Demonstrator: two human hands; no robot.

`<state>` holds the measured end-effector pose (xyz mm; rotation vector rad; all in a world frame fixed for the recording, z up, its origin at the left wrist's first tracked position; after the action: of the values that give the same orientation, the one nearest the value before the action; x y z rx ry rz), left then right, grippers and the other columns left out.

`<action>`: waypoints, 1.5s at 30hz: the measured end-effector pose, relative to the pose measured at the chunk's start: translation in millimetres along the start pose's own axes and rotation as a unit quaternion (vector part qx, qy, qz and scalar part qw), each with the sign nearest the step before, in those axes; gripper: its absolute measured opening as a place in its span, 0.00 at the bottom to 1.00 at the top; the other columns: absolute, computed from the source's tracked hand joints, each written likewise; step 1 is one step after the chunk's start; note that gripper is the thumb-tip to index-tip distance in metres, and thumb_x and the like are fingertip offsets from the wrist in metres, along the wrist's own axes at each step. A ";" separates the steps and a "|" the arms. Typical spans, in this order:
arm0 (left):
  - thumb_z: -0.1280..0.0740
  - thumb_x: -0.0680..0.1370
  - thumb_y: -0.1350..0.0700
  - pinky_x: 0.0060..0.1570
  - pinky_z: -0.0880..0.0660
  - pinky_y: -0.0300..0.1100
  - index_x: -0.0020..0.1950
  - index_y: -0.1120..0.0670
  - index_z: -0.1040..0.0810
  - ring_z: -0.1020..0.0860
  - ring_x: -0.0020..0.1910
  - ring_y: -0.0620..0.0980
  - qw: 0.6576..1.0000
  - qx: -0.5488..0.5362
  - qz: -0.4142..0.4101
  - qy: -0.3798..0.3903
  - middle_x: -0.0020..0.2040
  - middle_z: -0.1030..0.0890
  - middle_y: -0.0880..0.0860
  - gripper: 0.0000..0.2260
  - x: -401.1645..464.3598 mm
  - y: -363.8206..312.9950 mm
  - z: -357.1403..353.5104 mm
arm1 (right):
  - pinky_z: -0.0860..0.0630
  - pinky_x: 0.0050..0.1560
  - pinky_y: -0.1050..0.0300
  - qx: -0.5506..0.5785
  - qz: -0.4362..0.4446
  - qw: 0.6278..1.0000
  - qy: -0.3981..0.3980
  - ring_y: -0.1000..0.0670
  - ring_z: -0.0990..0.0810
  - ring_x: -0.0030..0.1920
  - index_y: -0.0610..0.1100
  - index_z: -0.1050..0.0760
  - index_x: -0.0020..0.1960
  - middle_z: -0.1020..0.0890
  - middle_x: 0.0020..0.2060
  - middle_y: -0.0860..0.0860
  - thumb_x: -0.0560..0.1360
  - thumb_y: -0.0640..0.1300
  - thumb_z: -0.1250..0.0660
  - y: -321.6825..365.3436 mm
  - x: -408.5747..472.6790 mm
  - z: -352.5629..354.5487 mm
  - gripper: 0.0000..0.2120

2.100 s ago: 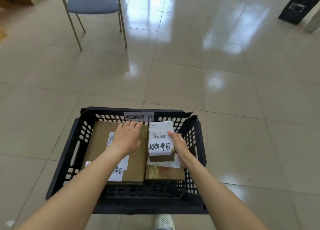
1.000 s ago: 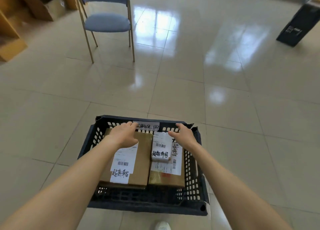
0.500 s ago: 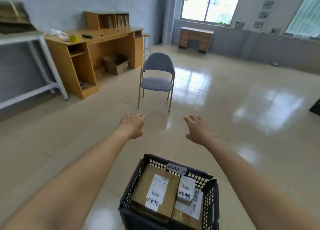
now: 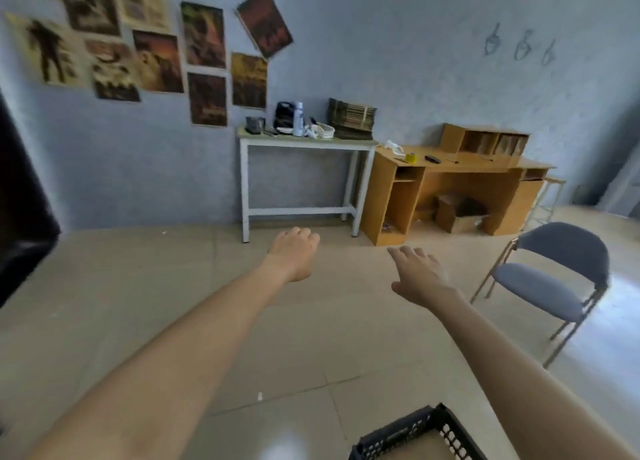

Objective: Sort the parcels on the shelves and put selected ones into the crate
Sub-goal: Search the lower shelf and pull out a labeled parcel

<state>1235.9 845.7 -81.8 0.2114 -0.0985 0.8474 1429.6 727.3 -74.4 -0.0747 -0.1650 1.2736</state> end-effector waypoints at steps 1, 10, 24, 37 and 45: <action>0.40 0.76 0.59 0.61 0.32 0.49 0.69 0.57 0.33 0.30 0.65 0.56 1.000 0.001 0.030 -0.001 0.66 0.28 0.56 0.20 -20.7 23.1 2.9 | 0.33 0.67 0.49 0.000 0.029 1.000 -0.005 0.44 0.32 0.69 0.47 0.37 0.73 0.30 0.70 0.47 0.75 0.47 0.32 27.1 5.5 5.7 0.29; 0.38 0.76 0.57 0.58 0.30 0.48 0.65 0.56 0.29 0.28 0.64 0.56 0.955 0.076 0.285 0.021 0.64 0.26 0.55 0.18 -269.2 223.5 38.5 | 0.35 0.68 0.50 0.010 0.313 0.948 -0.061 0.43 0.34 0.70 0.46 0.37 0.72 0.31 0.69 0.46 0.74 0.47 0.34 315.6 -13.7 67.7 0.28; 0.37 0.77 0.53 0.58 0.32 0.50 0.68 0.57 0.33 0.30 0.65 0.57 0.789 0.080 0.602 0.095 0.65 0.28 0.56 0.21 -750.3 374.0 70.7 | 0.35 0.66 0.46 0.065 0.633 0.765 -0.103 0.41 0.33 0.69 0.44 0.39 0.74 0.31 0.69 0.44 0.76 0.48 0.35 752.8 -274.5 144.7 0.29; 0.37 0.76 0.48 0.62 0.34 0.49 0.72 0.56 0.36 0.32 0.67 0.56 0.647 0.051 0.751 0.126 0.69 0.30 0.56 0.26 -989.9 394.9 61.1 | 0.37 0.68 0.46 0.055 0.769 0.635 -0.060 0.40 0.37 0.71 0.45 0.42 0.76 0.34 0.72 0.44 0.77 0.47 0.36 970.6 -468.5 135.9 0.31; 0.36 0.77 0.51 0.62 0.32 0.50 0.72 0.56 0.36 0.33 0.67 0.57 0.550 0.004 0.826 0.122 0.69 0.31 0.57 0.25 -1079.2 421.5 11.6 | 0.37 0.68 0.46 0.039 0.830 0.556 -0.007 0.41 0.37 0.71 0.43 0.41 0.76 0.34 0.71 0.44 0.75 0.44 0.35 1077.7 -533.9 99.5 0.31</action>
<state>207.7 323.2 -192.7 -0.0851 0.0037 2.8091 243.8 528.6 -178.5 -0.1554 0.0100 3.2315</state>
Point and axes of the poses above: each hand's wrist, its own x-axis towards the middle knuckle, its own z-axis out of the back of the hand, y = z × x, the point moved 2 cm from there along x, towards the middle knuckle
